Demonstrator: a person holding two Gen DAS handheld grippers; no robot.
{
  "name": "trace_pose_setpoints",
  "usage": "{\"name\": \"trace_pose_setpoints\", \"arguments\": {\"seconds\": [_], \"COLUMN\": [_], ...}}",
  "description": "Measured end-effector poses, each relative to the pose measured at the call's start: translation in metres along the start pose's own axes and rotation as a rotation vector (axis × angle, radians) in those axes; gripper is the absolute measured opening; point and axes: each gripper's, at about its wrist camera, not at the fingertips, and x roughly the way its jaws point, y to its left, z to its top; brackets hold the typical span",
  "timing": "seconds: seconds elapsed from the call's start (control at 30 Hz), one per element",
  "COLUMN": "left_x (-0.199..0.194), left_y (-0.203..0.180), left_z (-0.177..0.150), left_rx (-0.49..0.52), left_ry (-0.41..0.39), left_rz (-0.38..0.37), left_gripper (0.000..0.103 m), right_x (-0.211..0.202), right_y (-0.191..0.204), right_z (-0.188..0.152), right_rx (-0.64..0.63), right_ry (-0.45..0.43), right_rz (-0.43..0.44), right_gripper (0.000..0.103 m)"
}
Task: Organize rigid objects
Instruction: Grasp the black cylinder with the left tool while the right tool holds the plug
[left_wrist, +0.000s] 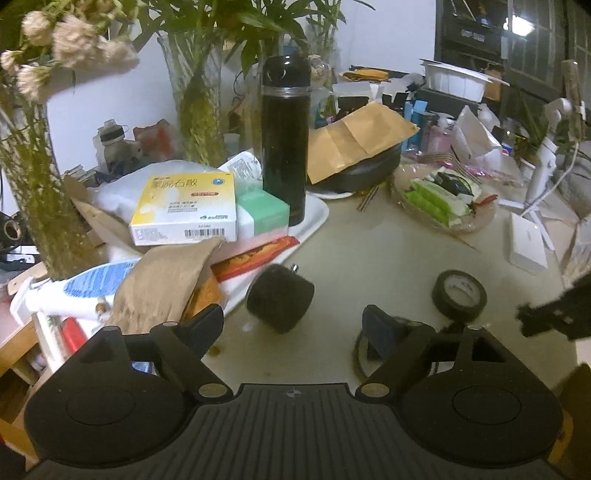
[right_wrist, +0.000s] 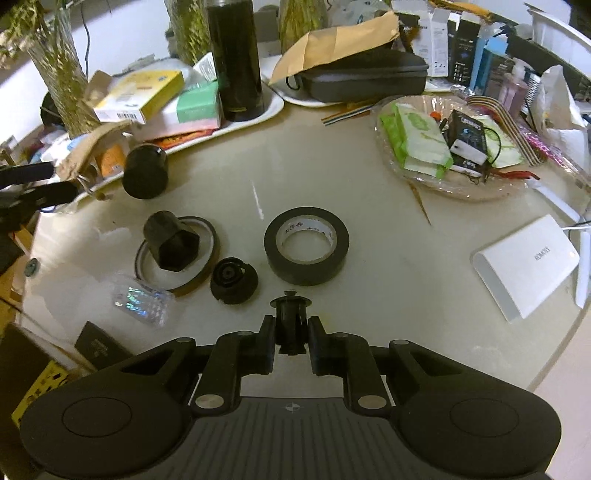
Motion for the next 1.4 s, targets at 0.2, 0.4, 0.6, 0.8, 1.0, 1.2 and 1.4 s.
{"name": "trace_pose_setpoints", "arguments": {"seconds": [0.2,0.4,0.6,0.8,1.0,1.2,1.4], "left_x": [0.030,0.061,0.083,0.093,0.091,0.087,0.082], "left_y": [0.000,0.002,0.012,0.013,0.015,0.017,0.018], "left_z": [0.006,0.010,0.009,0.008,0.005,0.007,0.009], "left_rx": [0.042,0.099,0.106,0.126,0.119,0.063,0.022], "left_ry": [0.014,0.025,0.054,0.075,0.092,0.126,0.155], "left_rz": [0.010,0.006,-0.013,-0.055,-0.034,-0.052,-0.046], "left_gripper": [0.083,0.083,0.082,0.066,0.047,0.040,0.039], "right_x": [-0.015,-0.019,-0.017,-0.017,-0.018,-0.018,-0.019], "right_y": [-0.005,-0.013,-0.018,-0.018,-0.018,-0.018,-0.017], "right_z": [-0.009,-0.016,-0.019,-0.018,-0.019,-0.020,-0.020], "right_rx": [0.028,0.056,0.066,0.070,0.072,0.081,0.084], "right_ry": [-0.024,-0.033,-0.032,-0.037,-0.040,-0.041,-0.046], "right_rz": [0.019,0.023,0.031,0.050,0.057,0.066,0.060], "right_gripper": [0.021,0.021,0.021,0.021,0.021,0.021,0.021]}}
